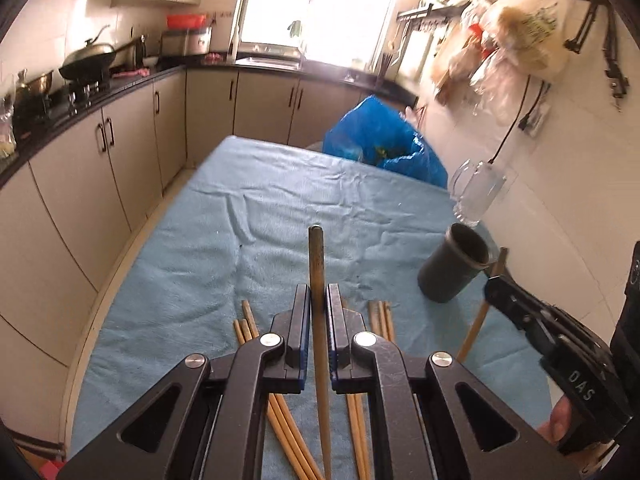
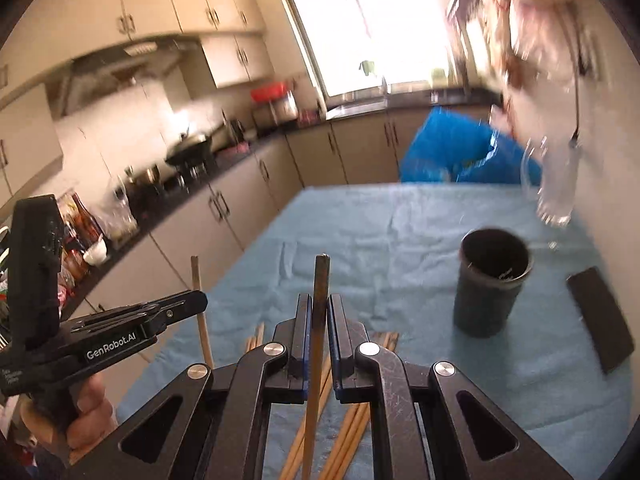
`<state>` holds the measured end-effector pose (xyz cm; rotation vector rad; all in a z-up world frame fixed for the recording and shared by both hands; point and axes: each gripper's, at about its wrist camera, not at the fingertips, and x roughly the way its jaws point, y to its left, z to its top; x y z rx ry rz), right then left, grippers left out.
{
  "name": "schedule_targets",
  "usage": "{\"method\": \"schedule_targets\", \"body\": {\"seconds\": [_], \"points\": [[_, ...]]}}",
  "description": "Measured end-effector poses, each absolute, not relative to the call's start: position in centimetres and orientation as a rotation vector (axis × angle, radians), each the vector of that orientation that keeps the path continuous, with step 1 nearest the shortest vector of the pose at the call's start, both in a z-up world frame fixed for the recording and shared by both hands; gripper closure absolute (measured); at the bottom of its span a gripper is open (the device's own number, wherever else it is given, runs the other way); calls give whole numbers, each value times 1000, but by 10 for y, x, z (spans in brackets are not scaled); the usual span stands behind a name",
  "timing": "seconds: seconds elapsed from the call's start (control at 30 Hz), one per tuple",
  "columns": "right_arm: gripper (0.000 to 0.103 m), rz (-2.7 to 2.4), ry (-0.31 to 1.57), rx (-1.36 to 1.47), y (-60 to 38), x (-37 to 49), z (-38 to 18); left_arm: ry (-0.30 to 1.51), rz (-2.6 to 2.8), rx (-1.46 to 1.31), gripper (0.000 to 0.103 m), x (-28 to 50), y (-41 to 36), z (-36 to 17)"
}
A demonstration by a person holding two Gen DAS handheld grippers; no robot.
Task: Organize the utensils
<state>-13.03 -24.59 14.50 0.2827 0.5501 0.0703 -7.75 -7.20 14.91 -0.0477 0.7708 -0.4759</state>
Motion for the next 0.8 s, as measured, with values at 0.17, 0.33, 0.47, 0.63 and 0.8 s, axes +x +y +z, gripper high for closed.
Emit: {"method": "schedule_targets", "body": {"seconds": [0.17, 0.33, 0.47, 0.63, 0.8], "points": [[95, 60, 456, 301, -241, -157, 155, 733, -475, -50, 96, -93, -66, 160], [95, 53, 427, 316, -247, -175, 159, 712, -468, -58, 96, -105, -60, 168], [95, 48, 414, 328, -250, -181, 163, 700, -462, -65, 96, -110, -56, 173], [95, 39, 400, 325, -249, -186, 164, 691, -457, -71, 96, -113, -53, 175], [95, 38, 394, 326, -249, -190, 165, 682, -456, -76, 96, -116, -52, 178]]}}
